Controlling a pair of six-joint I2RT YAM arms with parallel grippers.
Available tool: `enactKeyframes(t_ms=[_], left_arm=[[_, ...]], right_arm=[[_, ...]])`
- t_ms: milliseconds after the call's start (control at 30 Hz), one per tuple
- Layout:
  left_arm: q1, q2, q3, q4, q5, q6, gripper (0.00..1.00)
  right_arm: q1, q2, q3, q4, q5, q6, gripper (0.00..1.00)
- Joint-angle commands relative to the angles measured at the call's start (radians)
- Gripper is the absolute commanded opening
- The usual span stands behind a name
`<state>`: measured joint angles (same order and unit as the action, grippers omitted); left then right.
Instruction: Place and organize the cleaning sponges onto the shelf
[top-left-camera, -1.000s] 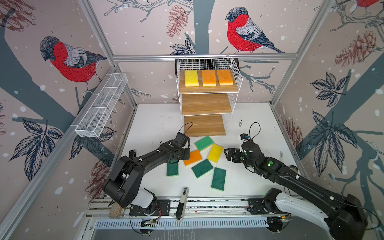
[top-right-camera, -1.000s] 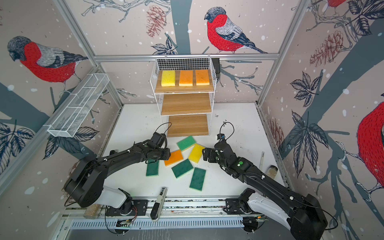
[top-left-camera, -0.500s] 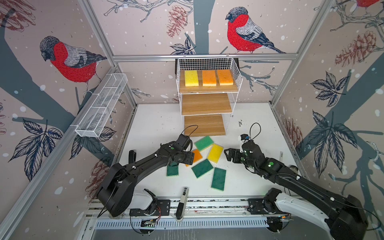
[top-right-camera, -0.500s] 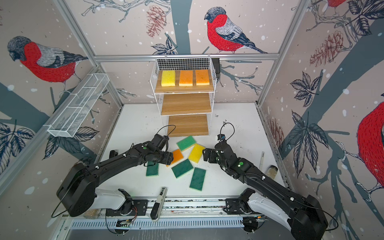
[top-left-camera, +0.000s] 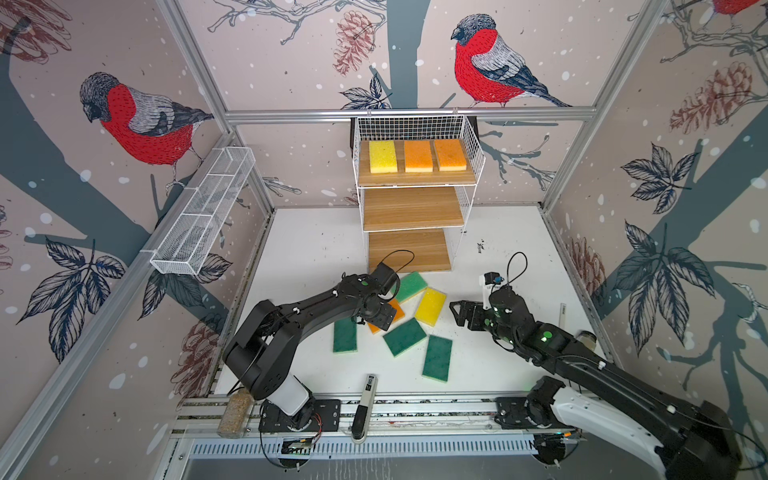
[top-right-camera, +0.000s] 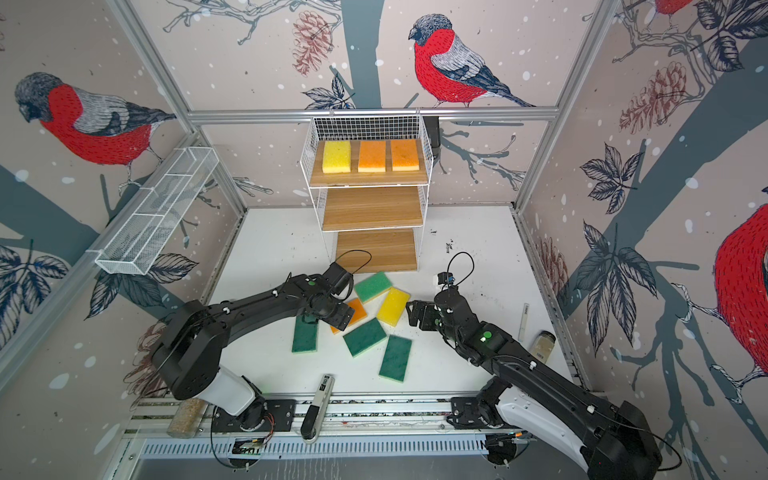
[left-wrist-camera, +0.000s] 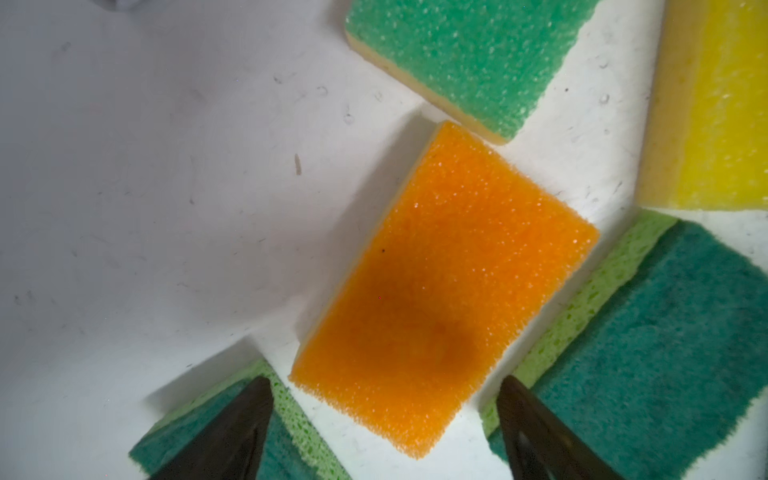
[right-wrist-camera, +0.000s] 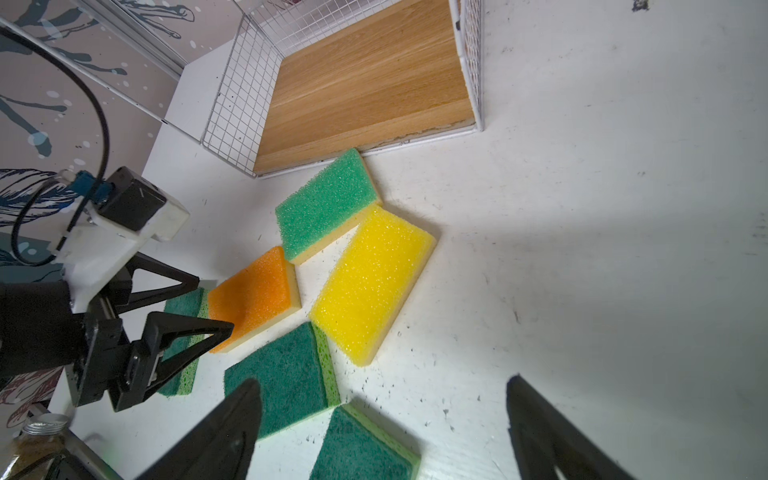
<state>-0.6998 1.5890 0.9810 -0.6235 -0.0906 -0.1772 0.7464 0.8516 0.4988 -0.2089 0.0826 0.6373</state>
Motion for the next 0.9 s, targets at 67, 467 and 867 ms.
enactKeyframes(t_ms=[67, 467, 867], left_arm=[[-0.007, 0.041, 0.012, -0.018, -0.029, 0.093, 0.87], [-0.014, 0.057, 0.036, -0.008, 0.011, 0.180, 0.87], [-0.013, 0.112, 0.036, -0.014, 0.018, 0.154, 0.86]], right_arm=[[-0.001, -0.005, -0.006, 0.040, 0.004, -0.004, 0.92], [-0.002, -0.006, -0.011, 0.045, -0.009, 0.001, 0.93], [-0.004, -0.014, -0.020, 0.031, -0.016, 0.006, 0.93]])
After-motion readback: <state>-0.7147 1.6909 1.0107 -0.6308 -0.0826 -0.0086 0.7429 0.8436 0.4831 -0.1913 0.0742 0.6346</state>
